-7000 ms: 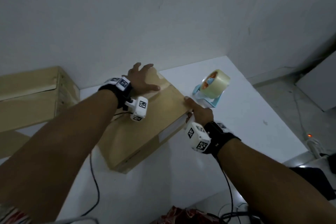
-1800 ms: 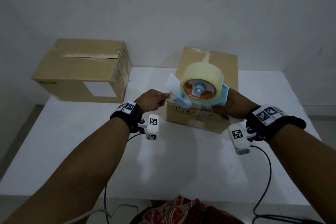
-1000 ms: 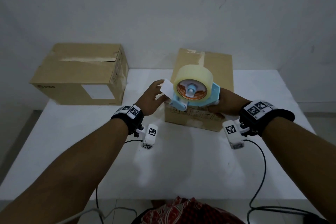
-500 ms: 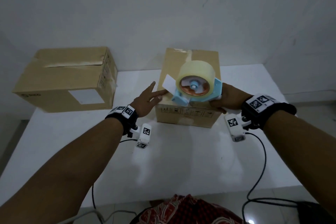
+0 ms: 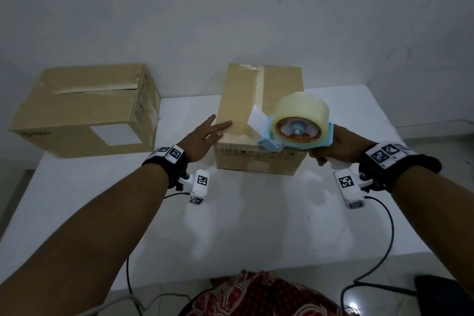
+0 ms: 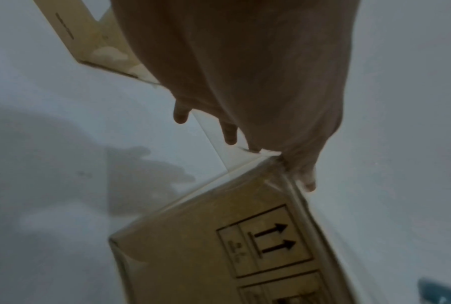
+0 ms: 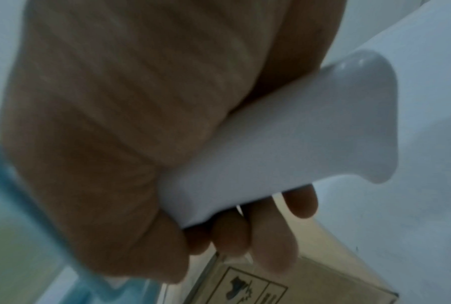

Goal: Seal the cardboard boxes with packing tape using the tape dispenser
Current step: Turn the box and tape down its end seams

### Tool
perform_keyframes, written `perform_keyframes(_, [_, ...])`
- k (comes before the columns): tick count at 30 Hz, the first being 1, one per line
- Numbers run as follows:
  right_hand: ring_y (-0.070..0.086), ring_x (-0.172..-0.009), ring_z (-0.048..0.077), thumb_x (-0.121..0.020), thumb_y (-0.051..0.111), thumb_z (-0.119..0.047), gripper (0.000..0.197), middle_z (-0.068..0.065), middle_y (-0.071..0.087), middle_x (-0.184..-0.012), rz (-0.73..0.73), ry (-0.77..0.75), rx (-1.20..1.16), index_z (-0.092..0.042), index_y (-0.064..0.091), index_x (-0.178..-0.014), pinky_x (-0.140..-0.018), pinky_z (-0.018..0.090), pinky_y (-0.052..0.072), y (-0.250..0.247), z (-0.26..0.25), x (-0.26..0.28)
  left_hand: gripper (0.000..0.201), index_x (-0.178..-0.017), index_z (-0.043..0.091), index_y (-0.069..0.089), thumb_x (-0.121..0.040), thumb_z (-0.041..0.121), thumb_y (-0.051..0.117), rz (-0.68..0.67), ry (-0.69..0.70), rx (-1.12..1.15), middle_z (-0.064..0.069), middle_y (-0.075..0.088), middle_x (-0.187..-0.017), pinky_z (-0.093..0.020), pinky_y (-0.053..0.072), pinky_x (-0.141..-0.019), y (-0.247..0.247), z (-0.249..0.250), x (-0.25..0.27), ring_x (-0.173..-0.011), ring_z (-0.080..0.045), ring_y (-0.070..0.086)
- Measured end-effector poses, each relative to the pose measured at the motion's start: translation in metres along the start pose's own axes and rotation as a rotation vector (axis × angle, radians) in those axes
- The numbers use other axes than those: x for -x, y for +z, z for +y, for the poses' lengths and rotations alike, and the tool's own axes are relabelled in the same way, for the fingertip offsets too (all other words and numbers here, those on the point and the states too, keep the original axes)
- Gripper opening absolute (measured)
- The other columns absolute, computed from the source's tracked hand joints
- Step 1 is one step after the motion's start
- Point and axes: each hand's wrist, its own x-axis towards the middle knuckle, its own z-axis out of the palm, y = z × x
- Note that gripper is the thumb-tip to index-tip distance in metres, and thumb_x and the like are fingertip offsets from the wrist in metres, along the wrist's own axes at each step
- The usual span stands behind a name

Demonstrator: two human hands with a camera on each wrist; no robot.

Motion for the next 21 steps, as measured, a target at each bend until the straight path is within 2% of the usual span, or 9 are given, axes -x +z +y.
perform_keyframes(2, [0.065, -0.062, 0.018, -0.086, 0.069, -0.002, 0.017, 0.007, 0.07, -0.069, -0.002, 0.012, -0.031, -0.018, 0.064, -0.085, -0.065, 0.032, 0.056, 0.004, 0.005, 0.001, 0.036, -0.136, 0.046, 0.044, -0.105, 0.031, 0.039, -0.002, -0.001, 0.078, 0.008, 0.022, -0.158, -0.016, 0.018, -0.113, 0.002, 0.003, -0.001, -0.143, -0.008, 0.023])
perform_keyframes(3, [0.062, -0.059, 0.013, -0.086, 0.069, -0.003, 0.018, 0.004, 0.067, -0.068, 0.013, 0.019, -0.024, -0.02, 0.062, -0.085, -0.062, 0.03, 0.054, 0.006, 0.006, 0.0, 0.036, -0.136, 0.043, 0.046, -0.105, 0.026, 0.04, 0.004, 0.001, 0.129, 0.009, 0.031, -0.153, -0.013, 0.021, -0.111, 0.002, 0.006, -0.002, -0.139, -0.006, 0.029])
perform_keyframes(5, [0.053, -0.051, 0.009, -0.086, 0.069, -0.002, 0.02, 0.003, 0.061, -0.063, 0.034, 0.016, -0.012, -0.02, 0.06, -0.083, -0.052, 0.025, 0.048, 0.01, 0.005, -0.001, 0.035, -0.134, 0.041, 0.051, -0.104, 0.026, 0.043, 0.036, -0.022, 0.199, 0.011, 0.047, -0.14, -0.023, 0.036, -0.105, 0.005, 0.011, -0.003, -0.124, -0.008, 0.045])
perform_keyframes(6, [0.051, -0.048, 0.01, -0.085, 0.07, -0.001, 0.02, 0.005, 0.059, -0.062, 0.045, 0.011, -0.017, -0.017, 0.061, -0.082, -0.048, 0.025, 0.046, 0.011, 0.004, -0.003, 0.033, -0.132, 0.041, 0.053, -0.103, 0.028, 0.045, 0.048, -0.046, 0.21, 0.011, 0.052, -0.133, -0.023, 0.042, -0.094, 0.007, 0.014, -0.004, -0.112, -0.007, 0.049])
perform_keyframes(8, [0.05, -0.045, 0.011, -0.081, 0.074, 0.0, 0.013, 0.01, 0.059, -0.062, 0.075, 0.017, -0.029, -0.007, 0.064, -0.083, -0.046, 0.028, 0.046, 0.011, 0.004, -0.007, 0.031, -0.13, 0.041, 0.054, -0.101, 0.032, 0.05, 0.052, -0.057, 0.222, 0.011, 0.054, -0.125, -0.023, 0.043, -0.081, 0.01, 0.015, -0.005, -0.101, -0.007, 0.051])
perform_keyframes(11, [0.052, -0.05, 0.023, -0.079, 0.076, 0.0, 0.017, 0.018, 0.059, -0.065, 0.098, 0.049, -0.078, 0.005, 0.063, -0.089, -0.045, 0.03, 0.046, 0.016, -0.001, -0.016, 0.031, -0.129, 0.043, 0.055, -0.1, 0.033, 0.052, 0.058, -0.056, 0.227, 0.01, 0.056, -0.126, -0.03, 0.047, -0.088, 0.001, 0.008, -0.009, -0.104, -0.013, 0.054])
perform_keyframes(14, [0.051, -0.054, 0.028, -0.08, 0.074, -0.001, 0.016, 0.017, 0.058, -0.063, 0.068, 0.027, -0.074, 0.006, 0.062, -0.088, -0.047, 0.032, 0.045, 0.026, -0.011, -0.023, 0.03, -0.126, 0.044, 0.057, -0.1, 0.032, 0.052, 0.086, -0.084, 0.211, 0.005, 0.057, -0.125, -0.035, 0.048, -0.08, -0.011, 0.004, -0.017, -0.102, -0.022, 0.057])
perform_keyframes(19, [0.049, -0.053, 0.028, -0.082, 0.073, -0.003, 0.016, 0.016, 0.056, -0.06, 0.059, 0.027, -0.091, 0.003, 0.06, -0.089, -0.052, 0.04, 0.044, 0.028, -0.015, -0.026, 0.048, -0.144, 0.049, 0.035, -0.099, 0.044, 0.05, 0.062, -0.072, 0.07, 0.01, 0.036, -0.144, -0.04, 0.036, -0.11, -0.006, 0.005, -0.027, -0.133, -0.011, 0.035])
perform_keyframes(21, [0.049, -0.052, 0.027, -0.083, 0.073, -0.006, 0.018, 0.016, 0.056, -0.061, 0.079, 0.033, -0.074, 0.004, 0.059, -0.089, -0.05, 0.037, 0.044, 0.025, -0.013, -0.023, 0.048, -0.141, 0.057, 0.033, -0.097, 0.049, 0.05, 0.051, -0.082, 0.073, 0.005, 0.038, -0.151, -0.048, 0.038, -0.11, -0.006, 0.005, -0.026, -0.136, -0.023, 0.04])
